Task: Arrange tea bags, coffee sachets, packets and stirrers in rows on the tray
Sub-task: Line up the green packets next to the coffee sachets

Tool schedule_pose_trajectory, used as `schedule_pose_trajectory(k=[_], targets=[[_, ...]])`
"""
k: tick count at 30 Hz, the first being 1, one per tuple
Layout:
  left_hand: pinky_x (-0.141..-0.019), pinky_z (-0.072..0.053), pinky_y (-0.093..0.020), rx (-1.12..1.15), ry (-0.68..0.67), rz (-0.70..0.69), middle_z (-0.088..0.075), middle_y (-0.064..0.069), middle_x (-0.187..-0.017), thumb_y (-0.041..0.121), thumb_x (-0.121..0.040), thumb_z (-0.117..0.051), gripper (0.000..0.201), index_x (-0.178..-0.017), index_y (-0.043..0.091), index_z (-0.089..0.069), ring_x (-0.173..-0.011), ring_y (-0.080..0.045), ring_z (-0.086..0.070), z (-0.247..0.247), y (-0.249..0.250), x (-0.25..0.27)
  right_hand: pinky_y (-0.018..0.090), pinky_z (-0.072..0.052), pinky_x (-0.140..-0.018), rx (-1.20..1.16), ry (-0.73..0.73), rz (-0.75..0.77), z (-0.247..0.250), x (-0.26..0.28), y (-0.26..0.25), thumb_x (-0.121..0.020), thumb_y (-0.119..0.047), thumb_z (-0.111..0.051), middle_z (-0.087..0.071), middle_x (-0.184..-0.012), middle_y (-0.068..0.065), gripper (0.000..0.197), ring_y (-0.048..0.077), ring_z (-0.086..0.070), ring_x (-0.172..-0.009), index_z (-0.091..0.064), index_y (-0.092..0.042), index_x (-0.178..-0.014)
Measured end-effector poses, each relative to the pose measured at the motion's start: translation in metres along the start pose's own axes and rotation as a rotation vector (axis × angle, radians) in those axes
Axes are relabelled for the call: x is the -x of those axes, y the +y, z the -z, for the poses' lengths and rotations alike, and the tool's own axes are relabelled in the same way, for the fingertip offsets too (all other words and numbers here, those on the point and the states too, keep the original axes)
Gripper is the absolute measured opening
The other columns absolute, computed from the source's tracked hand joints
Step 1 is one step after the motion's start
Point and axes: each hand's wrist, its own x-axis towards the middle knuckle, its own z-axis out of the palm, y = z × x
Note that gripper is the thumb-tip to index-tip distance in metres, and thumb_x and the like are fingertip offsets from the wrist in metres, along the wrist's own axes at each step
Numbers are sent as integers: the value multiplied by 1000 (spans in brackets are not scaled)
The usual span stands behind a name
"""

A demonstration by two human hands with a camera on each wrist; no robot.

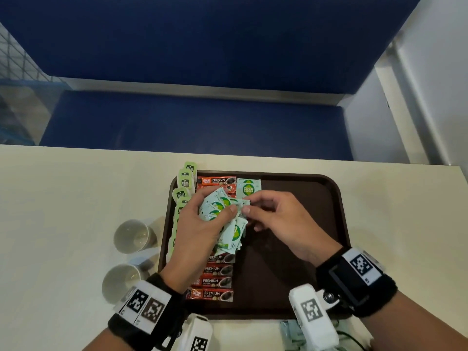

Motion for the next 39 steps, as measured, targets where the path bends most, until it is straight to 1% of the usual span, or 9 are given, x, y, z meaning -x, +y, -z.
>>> schedule_pose_trajectory(k=[4, 8, 11, 19, 24, 28, 30, 33, 39], targets=[[-87, -66, -40, 8, -22, 7, -81, -2, -116, 10, -92, -81, 39, -127, 21, -67, -105, -25, -81, -4, 0, -2, 27, -55, -70, -217, 9, -115, 7, 2, -3, -93, -15, -82, -76, -97, 9, 17, 15, -68, -84, -77, -6, -106], [-82, -67, -39, 37, 5, 22, -82, -3, -114, 7, -91, -82, 38, -124, 20, -68, -103, -26, -81, -5, -2, -3, 25, -54, -66, -370, 54, -134, 16, 5, -3, -94, -16, -80, -74, -101, 10, 6, 16, -66, -89, -74, -16, -95], [-81, -68, -39, 44, 7, 36, -83, -3, -113, 5, -92, -81, 37, -124, 18, -68, -102, -26, -82, -4, -3, -3, 25, -57, -66, -320, 106, -90, 21, 5, 1, -97, -16, -77, -76, -118, 19, 9, 19, -70, -98, -71, -12, -102], [-84, -66, -45, 58, -66, 103, -83, -7, -112, 3, -87, -84, 43, -124, 19, -71, -100, -31, -82, -1, -3, 1, 30, -62, -76, -129, 201, 57, 18, 4, 8, -100, -15, -74, -82, -107, 4, 14, 18, -78, -102, -69, -7, -110], [-80, -68, -44, -18, -31, 74, -84, -4, -107, 3, -88, -84, 38, -120, 20, -74, -95, -28, -83, 3, -5, 4, 29, -64, -74, -140, 378, -3, 17, -7, 22, -99, -12, -76, -80, -105, 4, 5, 17, -79, -98, -72, -10, -102], [-79, -68, -45, -47, 20, 71, -84, -3, -101, 4, -87, -85, 39, -120, 22, -73, -88, -27, -83, 6, -9, 7, 20, -50, -70, -90, 467, -57, 19, -20, 40, -97, -14, -78, -81, -97, 1, 5, -4, -70, -75, -74, -15, -100], [-78, -68, -44, -47, 30, 72, -84, -4, -102, 4, -87, -85, 40, -121, 21, -73, -89, -27, -83, 9, -11, 9, 27, -53, -74, -37, 455, -43, 16, -27, 46, -96, -13, -79, -81, -93, 3, 6, -1, -68, -72, -74, -16, -98], [-77, -68, -41, -45, 39, 70, -84, -3, -102, 3, -87, -85, 41, -121, 22, -72, -90, -26, -83, 11, -12, 11, 36, -62, -82, 135, 451, 7, 10, -37, 53, -94, -19, -81, -79, -89, -2, 9, 10, -73, -82, -74, -25, -94], [-79, -68, -44, -32, 28, 77, -83, -3, -103, 4, -88, -85, 40, -120, 24, -73, -91, -26, -83, 14, -10, 14, 12, -52, -71, 268, 520, 141, 7, -42, 57, -95, -16, -81, -73, -95, -3, 13, -4, -65, -80, -72, -20, -103]])
